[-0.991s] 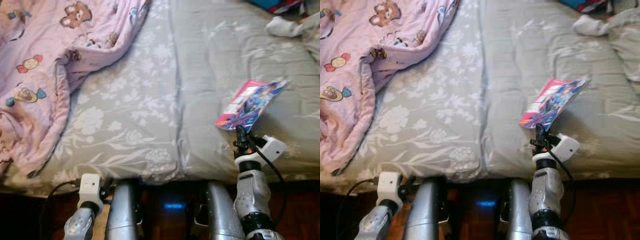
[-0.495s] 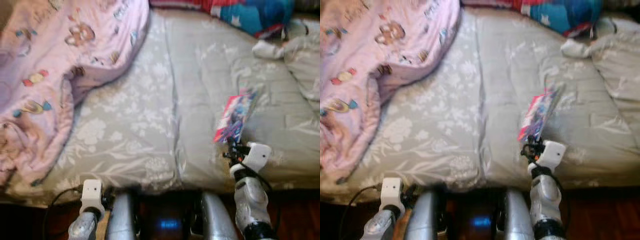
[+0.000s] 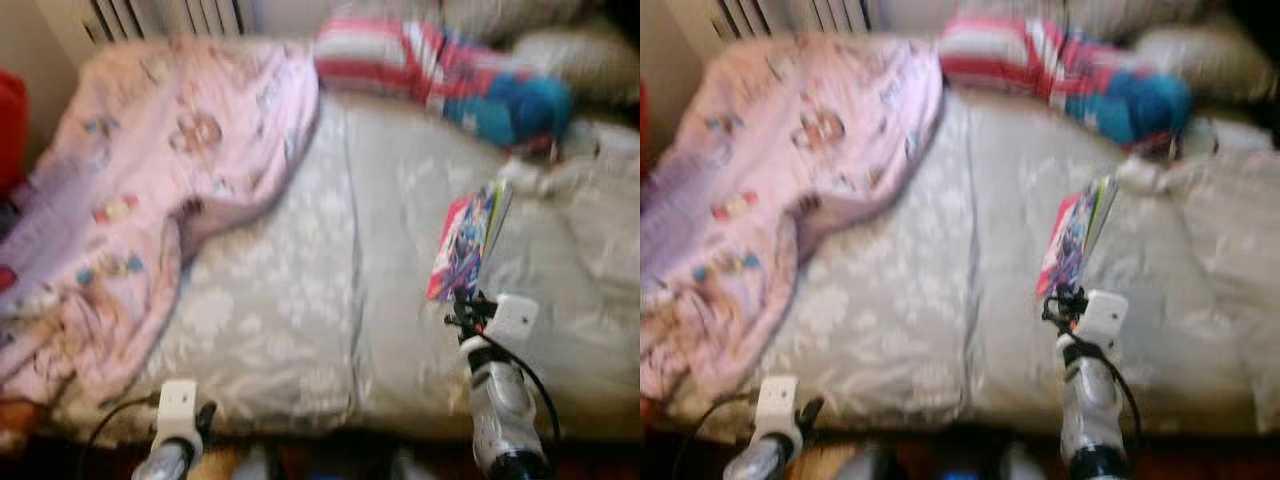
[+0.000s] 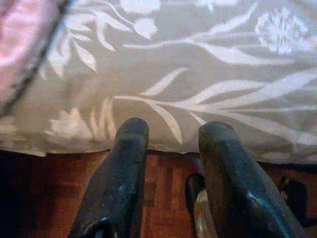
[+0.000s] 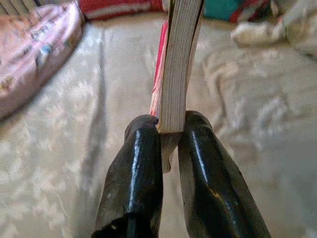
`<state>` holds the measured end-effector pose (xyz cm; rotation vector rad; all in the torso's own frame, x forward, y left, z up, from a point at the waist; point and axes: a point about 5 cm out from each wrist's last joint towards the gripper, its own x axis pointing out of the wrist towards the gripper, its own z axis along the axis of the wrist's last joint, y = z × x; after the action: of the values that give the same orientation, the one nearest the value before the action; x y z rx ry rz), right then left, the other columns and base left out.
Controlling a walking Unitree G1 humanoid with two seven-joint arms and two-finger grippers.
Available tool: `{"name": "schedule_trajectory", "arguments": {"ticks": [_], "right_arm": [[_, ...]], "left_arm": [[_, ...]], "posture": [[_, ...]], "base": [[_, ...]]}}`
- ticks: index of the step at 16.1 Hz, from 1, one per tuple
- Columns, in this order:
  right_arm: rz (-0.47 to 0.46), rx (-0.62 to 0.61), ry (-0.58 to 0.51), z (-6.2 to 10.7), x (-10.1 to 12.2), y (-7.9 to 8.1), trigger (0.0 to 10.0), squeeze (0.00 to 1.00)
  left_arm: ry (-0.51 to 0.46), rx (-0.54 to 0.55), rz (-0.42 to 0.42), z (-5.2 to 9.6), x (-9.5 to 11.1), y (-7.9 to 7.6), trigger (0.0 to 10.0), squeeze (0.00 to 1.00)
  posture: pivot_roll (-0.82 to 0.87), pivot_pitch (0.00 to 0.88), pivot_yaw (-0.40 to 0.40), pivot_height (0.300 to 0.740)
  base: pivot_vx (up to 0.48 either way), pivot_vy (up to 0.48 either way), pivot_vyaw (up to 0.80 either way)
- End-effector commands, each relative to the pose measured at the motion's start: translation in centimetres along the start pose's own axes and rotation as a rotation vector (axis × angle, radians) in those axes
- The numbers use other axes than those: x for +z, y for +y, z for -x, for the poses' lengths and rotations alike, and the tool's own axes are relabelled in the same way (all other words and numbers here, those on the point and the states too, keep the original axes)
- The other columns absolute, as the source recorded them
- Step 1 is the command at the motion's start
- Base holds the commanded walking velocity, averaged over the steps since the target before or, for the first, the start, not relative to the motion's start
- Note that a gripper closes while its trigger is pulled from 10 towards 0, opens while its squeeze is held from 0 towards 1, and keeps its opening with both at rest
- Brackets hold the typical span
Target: Clean up the room
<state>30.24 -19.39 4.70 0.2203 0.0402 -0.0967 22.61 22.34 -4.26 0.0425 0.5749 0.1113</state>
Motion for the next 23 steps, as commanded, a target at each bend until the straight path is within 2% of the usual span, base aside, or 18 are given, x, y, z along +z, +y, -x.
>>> {"name": "schedule_trajectory", "arguments": {"ticks": [1, 6, 8, 9, 12, 15, 18, 23], "right_arm": [[0.014, 0.004, -0.034, 0.0, 0.4, -0.1, 10.0, 0.00], [0.066, 0.001, 0.047, 0.3, -0.9, -0.8, 10.0, 0.00], [0.097, 0.027, 0.073, 0.2, -1.1, -1.0, 10.0, 0.00], [0.115, 0.036, 0.085, 0.1, -1.1, -1.1, 10.0, 0.00], [0.097, 0.042, 0.094, -0.3, -0.9, -1.0, 10.0, 0.00], [0.077, -0.003, 0.077, -0.6, -0.6, -1.1, 10.0, 0.00], [0.037, -0.042, 0.087, -0.4, -1.0, -1.3, 10.0, 0.00], [0.052, -0.040, 0.083, -0.5, -1.0, -0.8, 10.0, 0.00]], "left_arm": [[0.087, 0.036, 0.004, 0.6, -1.7, 0.9, 10.0, 0.00], [0.174, 0.110, 0.084, 1.0, -3.0, 1.4, 10.0, 0.00], [0.187, 0.106, 0.128, 0.9, -3.1, 1.0, 10.0, 0.00], [0.189, 0.092, 0.127, 0.7, -2.9, 0.4, 10.0, 0.00], [0.169, 0.101, 0.135, 0.4, -2.3, 0.1, 10.0, 0.00], [0.169, 0.109, 0.104, 0.5, -2.4, 0.4, 10.0, 0.00], [0.180, 0.123, 0.101, 0.8, -2.9, 0.8, 10.0, 0.00], [0.175, 0.132, 0.099, 0.8, -2.8, 0.9, 10.0, 0.00]], "posture": [[0.11, 0.056, -0.022, 0.740], [0.10, 0.000, -0.050, 0.740], [0.09, 0.000, -0.065, 0.740], [0.09, 0.000, -0.063, 0.740], [0.08, 0.000, -0.052, 0.740], [0.08, 0.000, -0.048, 0.740], [0.08, 0.000, -0.046, 0.740], [0.08, 0.003, -0.043, 0.740]], "base": [[0.000, 0.000, 0.00], [0.000, 0.000, 0.00], [0.000, 0.000, 0.00], [0.000, 0.000, 0.00], [0.000, 0.000, 0.00], [0.000, 0.000, 0.00], [0.000, -0.344, -0.44], [0.000, -0.392, 0.00]]}}
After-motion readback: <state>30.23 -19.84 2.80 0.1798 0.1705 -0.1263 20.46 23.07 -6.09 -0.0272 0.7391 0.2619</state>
